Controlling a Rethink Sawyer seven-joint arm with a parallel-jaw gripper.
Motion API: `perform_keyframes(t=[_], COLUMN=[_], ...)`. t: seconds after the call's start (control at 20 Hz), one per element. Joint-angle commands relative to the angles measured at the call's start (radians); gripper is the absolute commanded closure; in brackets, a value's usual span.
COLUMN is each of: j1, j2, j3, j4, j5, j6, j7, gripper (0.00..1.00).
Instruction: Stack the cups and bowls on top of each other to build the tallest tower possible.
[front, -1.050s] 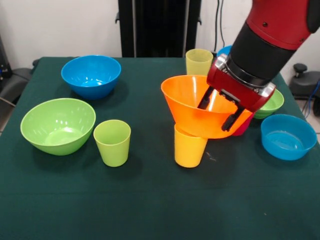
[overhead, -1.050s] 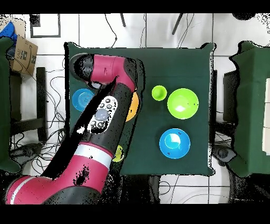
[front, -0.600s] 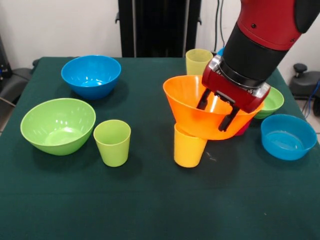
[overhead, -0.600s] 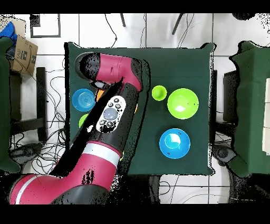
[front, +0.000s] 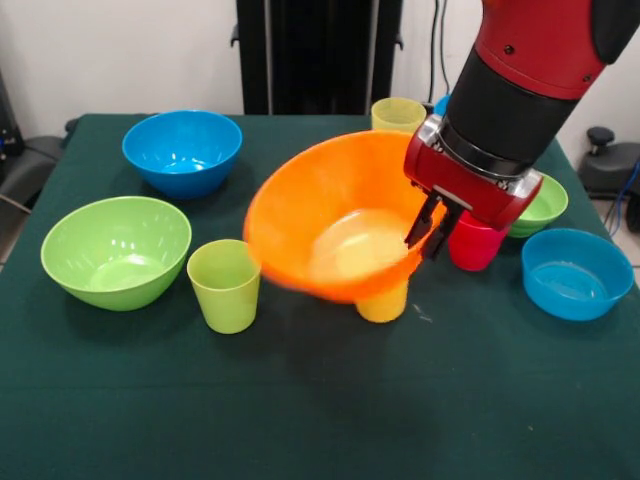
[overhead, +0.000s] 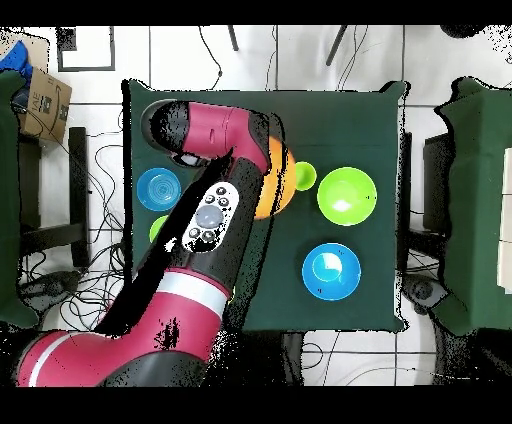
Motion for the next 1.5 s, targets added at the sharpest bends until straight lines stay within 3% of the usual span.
perform_keyframes(t=[0.05, 0.8, 1.5], j1=[0.0, 0.03, 0.142], j2=[0.012, 0.014, 0.022], j3=[0.147, 0.13, -0.031], j4=[0.085, 0.088, 0.096], j5=[-0.053, -0.056, -0.15], j6=[-0.067, -0.052, 0.033], j7=[0.01, 0.061, 0.103], gripper=[1.0, 1.0, 1.0])
